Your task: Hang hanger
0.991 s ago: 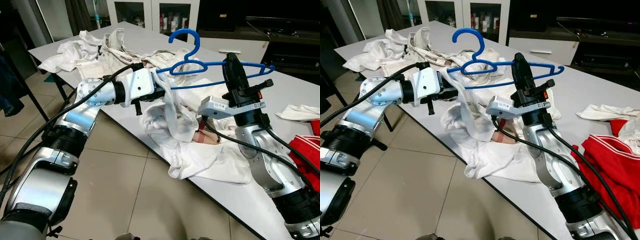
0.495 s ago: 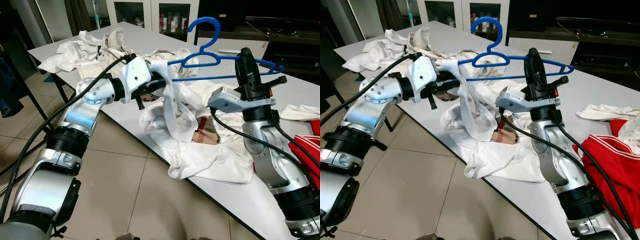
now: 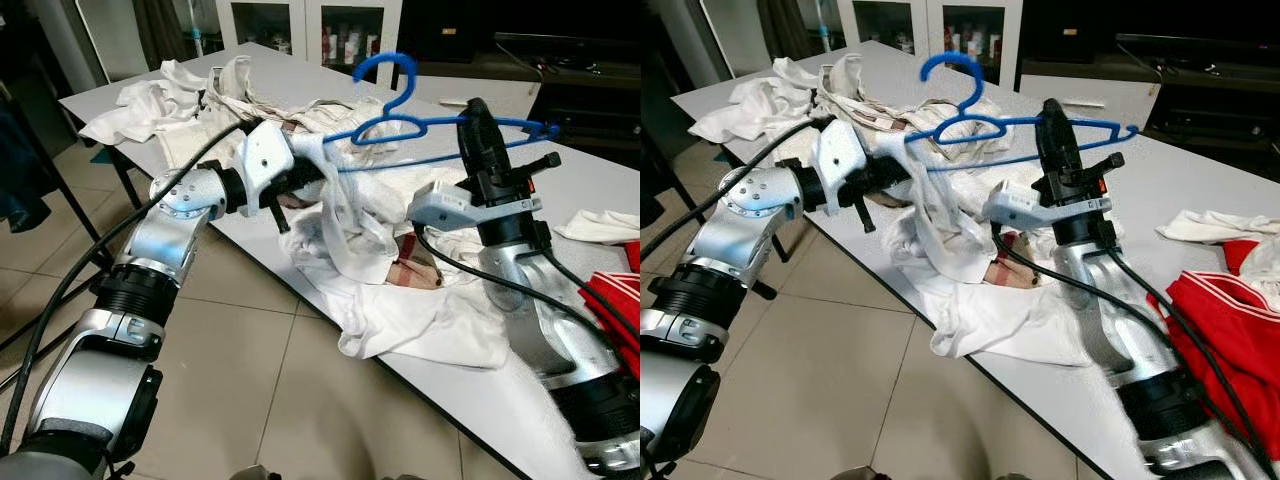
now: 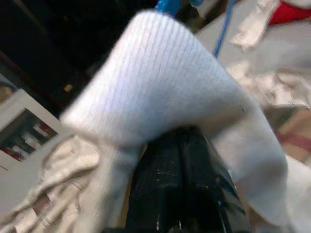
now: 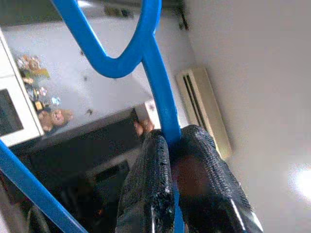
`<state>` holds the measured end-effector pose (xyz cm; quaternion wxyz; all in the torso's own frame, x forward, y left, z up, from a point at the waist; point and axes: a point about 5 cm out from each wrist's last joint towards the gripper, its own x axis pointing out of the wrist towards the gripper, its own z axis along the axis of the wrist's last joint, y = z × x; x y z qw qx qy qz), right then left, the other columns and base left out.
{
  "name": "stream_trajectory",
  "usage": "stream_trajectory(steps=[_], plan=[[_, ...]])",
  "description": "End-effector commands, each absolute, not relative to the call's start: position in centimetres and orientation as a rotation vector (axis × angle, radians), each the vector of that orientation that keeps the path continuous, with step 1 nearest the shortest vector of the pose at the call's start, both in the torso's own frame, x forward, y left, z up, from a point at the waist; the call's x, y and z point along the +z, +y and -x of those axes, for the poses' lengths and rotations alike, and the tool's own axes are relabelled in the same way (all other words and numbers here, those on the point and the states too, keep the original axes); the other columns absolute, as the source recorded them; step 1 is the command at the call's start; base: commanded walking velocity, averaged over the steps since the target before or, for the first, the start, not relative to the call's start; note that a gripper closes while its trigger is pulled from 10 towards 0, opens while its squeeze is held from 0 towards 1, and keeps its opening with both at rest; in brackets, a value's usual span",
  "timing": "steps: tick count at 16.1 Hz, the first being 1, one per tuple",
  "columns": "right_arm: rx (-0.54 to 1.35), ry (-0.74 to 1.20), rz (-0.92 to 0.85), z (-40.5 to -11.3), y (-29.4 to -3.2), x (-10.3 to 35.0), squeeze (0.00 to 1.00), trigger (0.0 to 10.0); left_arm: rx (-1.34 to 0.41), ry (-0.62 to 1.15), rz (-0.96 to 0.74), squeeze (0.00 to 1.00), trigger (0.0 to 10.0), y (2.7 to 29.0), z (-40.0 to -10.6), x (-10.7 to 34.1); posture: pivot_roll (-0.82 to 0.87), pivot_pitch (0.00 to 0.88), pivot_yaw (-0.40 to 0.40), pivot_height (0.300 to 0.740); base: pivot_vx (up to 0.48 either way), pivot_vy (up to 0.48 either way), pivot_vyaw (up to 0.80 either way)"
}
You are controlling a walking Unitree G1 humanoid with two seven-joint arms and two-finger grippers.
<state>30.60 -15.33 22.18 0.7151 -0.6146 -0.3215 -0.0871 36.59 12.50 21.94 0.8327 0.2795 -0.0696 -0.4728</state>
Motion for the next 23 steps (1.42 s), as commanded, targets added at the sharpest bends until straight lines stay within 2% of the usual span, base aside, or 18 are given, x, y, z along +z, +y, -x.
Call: stream_trajectory(steps=[1,3,4,5,6,7,8,9,11,12,13,14,15,17,20,21,23], plan=[[-0.180,-0.786,1.332,-30.5,-14.6,23.4,0.00,10.0,-1.067,-0.038,-0.625,0.00,10.0,12.4,-36.1,20.1,-0.02,0.000,0.031,0.723,0.000,0.000,0.00],[-0.182,-0.790,1.335,-30.6,-14.8,23.6,0.00,10.0,-1.097,-0.006,-0.627,0.00,9.8,12.4,-35.9,19.6,-0.02,0.000,0.033,0.723,0.000,0.000,0.00],[-0.186,-0.795,1.336,-30.6,-14.8,23.8,0.00,10.0,-1.105,0.001,-0.635,0.00,8.5,12.4,-35.7,19.4,-0.02,0.000,0.033,0.723,0.000,0.000,0.00],[-0.189,-0.801,1.332,-30.7,-14.7,23.9,0.00,10.0,-1.119,0.000,-0.627,0.00,1.7,12.3,-35.6,19.4,-0.02,0.000,0.033,0.723,0.000,0.000,0.00],[-0.190,-0.804,1.330,-30.7,-14.7,23.9,0.00,10.0,-1.126,-0.005,-0.615,0.00,0.0,12.3,-35.5,19.5,-0.02,0.000,0.033,0.723,0.000,0.000,0.00],[-0.192,-0.810,1.322,-30.9,-14.5,24.1,0.00,10.0,-1.126,-0.008,-0.615,0.00,0.0,12.3,-35.6,19.7,-0.02,0.000,0.033,0.723,0.000,0.000,0.00],[-0.195,-0.814,1.317,-31.0,-14.4,24.2,0.00,10.0,-1.081,-0.006,-0.629,0.00,8.4,12.5,-36.0,19.9,-0.01,0.000,0.033,0.723,0.000,0.000,0.00],[-0.199,-0.815,1.313,-31.1,-14.4,24.3,0.00,10.0,-1.057,-0.008,-0.634,0.00,10.0,12.6,-36.2,19.9,-0.01,0.000,0.033,0.723,0.000,0.000,0.00],[-0.212,-0.797,1.286,-31.5,-14.7,24.6,0.00,10.0,-1.017,-0.029,-0.588,0.00,10.0,12.7,-36.6,20.3,-0.02,0.000,0.035,0.723,0.000,0.000,0.00],[-0.217,-0.759,1.230,-31.8,-15.0,24.9,0.00,10.0,-1.011,-0.064,-0.520,0.00,4.0,12.5,-36.7,20.8,-0.02,0.000,0.035,0.723,0.000,0.000,0.00],[-0.200,-0.727,1.188,-32.1,-15.1,24.9,0.00,10.0,-0.995,-0.095,-0.473,0.00,1.3,12.5,-36.8,21.3,-0.02,0.000,0.036,0.723,0.000,0.000,0.00],[-0.154,-0.646,1.091,-32.8,-15.3,24.8,0.00,10.0,-0.965,-0.144,-0.383,0.00,0.0,12.6,-37.1,22.2,-0.02,0.000,0.036,0.723,0.000,0.000,0.00],[-0.117,-0.579,0.999,-33.4,-15.6,24.6,0.00,10.0,-0.961,-0.165,-0.344,0.00,0.0,12.6,-37.2,22.6,-0.02,0.000,0.035,0.723,0.000,0.000,0.00],[-0.040,-0.519,0.930,-34.0,-15.6,24.3,0.00,10.0,-0.970,-0.165,-0.353,0.00,0.0,12.6,-37.2,22.5,-0.01,0.000,0.035,0.723,0.000,0.000,0.00],[0.005,-0.603,0.967,-33.4,-15.0,25.1,0.00,10.0,-0.949,-0.133,-0.378,0.00,0.2,12.7,-37.4,22.0,-0.02,0.000,0.034,0.723,0.000,0.000,0.00],[-0.007,-0.633,0.992,-33.2,-14.9,25.4,0.00,10.0,-0.935,-0.112,-0.391,0.00,10.0,12.8,-37.5,21.7,-0.02,0.000,0.035,0.723,0.000,0.000,0.00],[-0.045,-0.709,1.048,-32.7,-14.8,26.2,0.00,10.0,-0.949,-0.066,-0.391,0.00,10.0,12.8,-37.6,21.2,-0.02,0.000,0.037,0.723,0.000,0.000,0.00]])
